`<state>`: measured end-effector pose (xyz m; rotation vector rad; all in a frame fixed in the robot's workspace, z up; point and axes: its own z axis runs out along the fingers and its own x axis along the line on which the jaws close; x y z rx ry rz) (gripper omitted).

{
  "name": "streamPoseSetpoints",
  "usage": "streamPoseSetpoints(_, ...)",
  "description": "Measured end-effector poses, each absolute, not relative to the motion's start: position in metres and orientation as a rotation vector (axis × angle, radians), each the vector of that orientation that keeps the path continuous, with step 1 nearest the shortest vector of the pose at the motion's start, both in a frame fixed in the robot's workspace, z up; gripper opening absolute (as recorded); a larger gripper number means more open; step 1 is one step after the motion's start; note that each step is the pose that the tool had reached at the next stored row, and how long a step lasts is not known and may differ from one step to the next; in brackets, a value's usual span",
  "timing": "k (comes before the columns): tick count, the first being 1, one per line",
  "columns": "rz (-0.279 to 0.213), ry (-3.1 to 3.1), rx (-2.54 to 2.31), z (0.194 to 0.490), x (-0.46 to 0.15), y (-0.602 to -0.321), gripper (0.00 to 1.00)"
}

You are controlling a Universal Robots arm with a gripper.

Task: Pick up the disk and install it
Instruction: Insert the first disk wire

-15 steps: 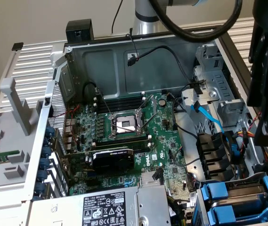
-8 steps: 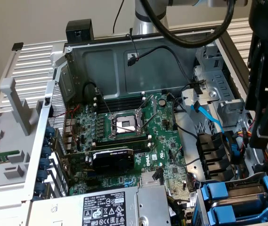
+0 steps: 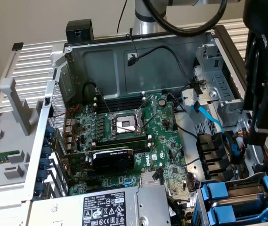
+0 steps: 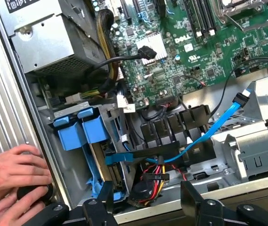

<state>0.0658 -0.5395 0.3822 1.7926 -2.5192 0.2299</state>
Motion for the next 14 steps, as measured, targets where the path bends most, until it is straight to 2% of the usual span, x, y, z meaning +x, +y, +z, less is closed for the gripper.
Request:
streamPoseSetpoints(6, 0.247, -2.512, 1.787, 0.373, 0.066, -0.529, 0.67)
streamPoseSetpoints(14, 0.246, -2.511, 1.784, 0.359, 0.066, -0.532, 0.67)
